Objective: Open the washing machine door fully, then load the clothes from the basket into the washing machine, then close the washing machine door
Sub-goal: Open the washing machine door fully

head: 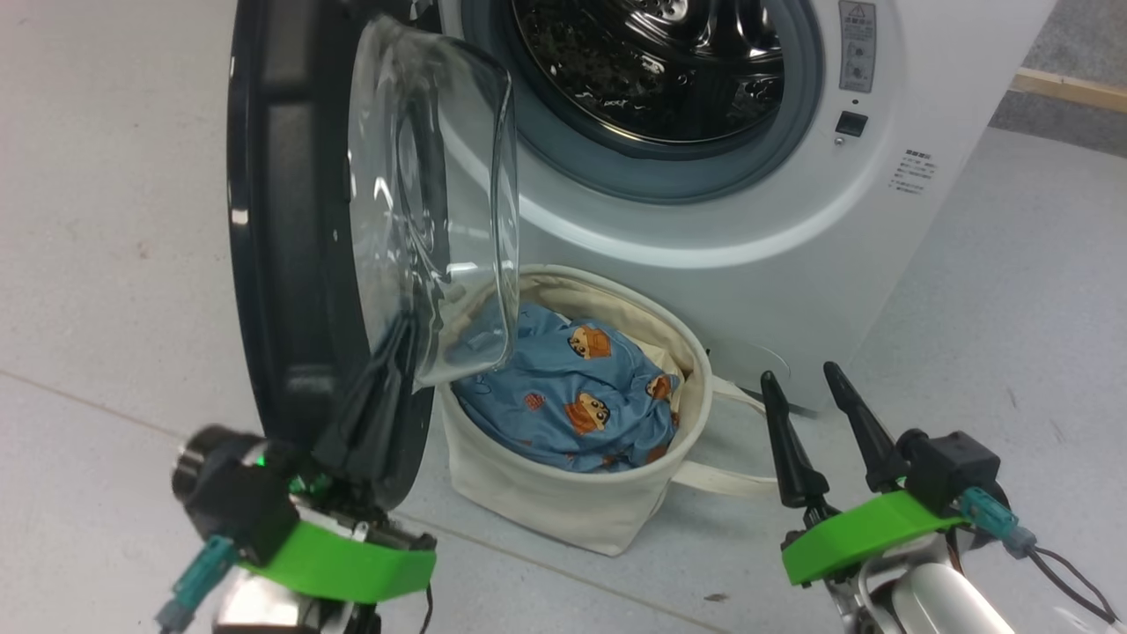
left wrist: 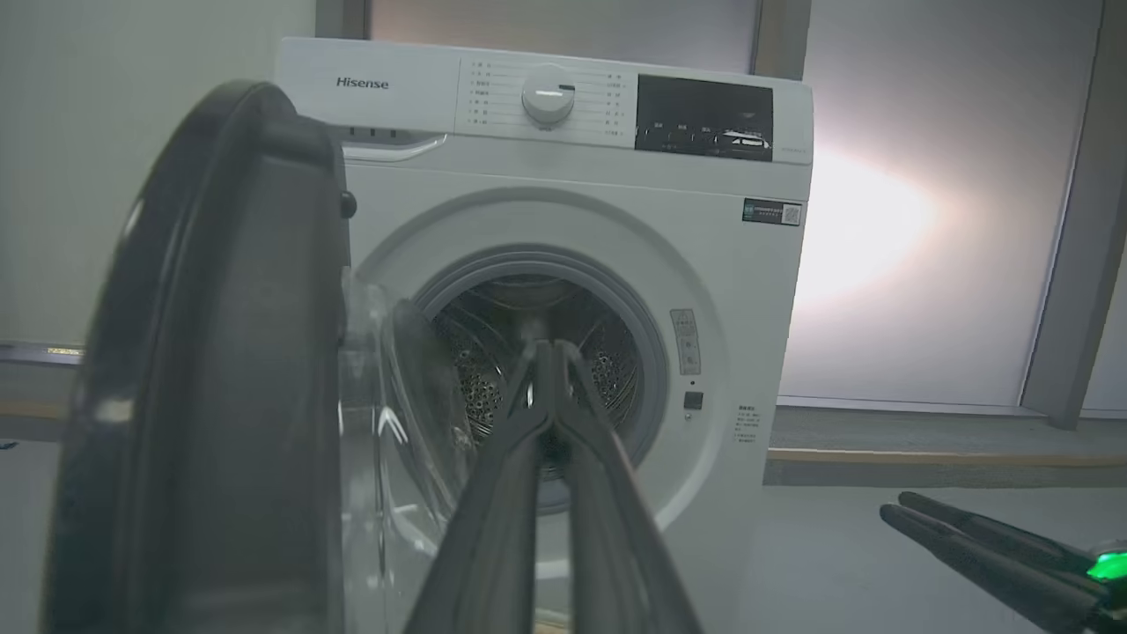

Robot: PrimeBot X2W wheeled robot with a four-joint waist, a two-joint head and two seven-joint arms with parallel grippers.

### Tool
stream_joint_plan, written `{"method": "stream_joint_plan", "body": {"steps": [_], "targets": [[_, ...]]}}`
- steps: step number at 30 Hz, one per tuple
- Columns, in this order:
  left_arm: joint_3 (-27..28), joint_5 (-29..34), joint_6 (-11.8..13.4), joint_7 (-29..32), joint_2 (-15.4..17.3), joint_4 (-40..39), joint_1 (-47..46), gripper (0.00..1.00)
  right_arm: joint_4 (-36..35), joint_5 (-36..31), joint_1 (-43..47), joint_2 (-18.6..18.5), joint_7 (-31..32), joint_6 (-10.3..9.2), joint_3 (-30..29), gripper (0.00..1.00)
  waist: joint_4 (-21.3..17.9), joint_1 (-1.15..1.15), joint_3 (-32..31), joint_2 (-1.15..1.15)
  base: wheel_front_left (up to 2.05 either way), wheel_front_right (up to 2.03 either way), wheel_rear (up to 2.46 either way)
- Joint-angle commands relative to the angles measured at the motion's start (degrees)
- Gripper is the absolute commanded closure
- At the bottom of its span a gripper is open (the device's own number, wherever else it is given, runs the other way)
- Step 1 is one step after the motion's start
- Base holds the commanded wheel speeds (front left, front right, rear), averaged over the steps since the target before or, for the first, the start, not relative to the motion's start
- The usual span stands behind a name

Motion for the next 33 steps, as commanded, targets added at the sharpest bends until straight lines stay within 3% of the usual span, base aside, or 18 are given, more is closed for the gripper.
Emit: {"method": "stream_joint_plan", "body": {"steps": [1,8,17,26,33], "targets": [[1.7,0.6,-0.1,-0.3,0.3,0.4,-0.9,1.0,-1.9,0.1,-1.2,-0.6,-0.7,0.42,0.5,0.0,-0.1,0.0,0.2,0.0,0.0,0.0,0.0],[5.0,-0.6,1.9,-0.3,0.4,9.6,0.0,1.0,-1.6,0.1,-1.4,-0.6,-0.7,0.42,0.2,0.0,-0.1,0.0,0.8,0.0,0.0,0.0,0.0],[13.6,-3.1,3.5,-0.3,3.6,16.4,-1.6,1.0,-1.6,0.3,-1.5,-0.5,-0.7,0.42,0.5,0.0,0.7,0.0,1.1,0.0,0.0,0.0,0.0],[22.9,-8.6,2.2,-0.3,9.2,25.3,-6.4,1.0,-1.4,0.1,-2.4,-0.1,-0.7,0.42,0.4,0.0,-0.9,0.0,1.8,0.0,0.0,0.0,0.0],[29.3,-11.2,1.7,-0.3,15.9,34.6,-11.2,1.0,-1.4,0.1,-3.1,-0.4,-0.7,0.42,0.4,0.0,-3.5,0.0,2.1,0.0,0.0,0.0,0.0]]}}
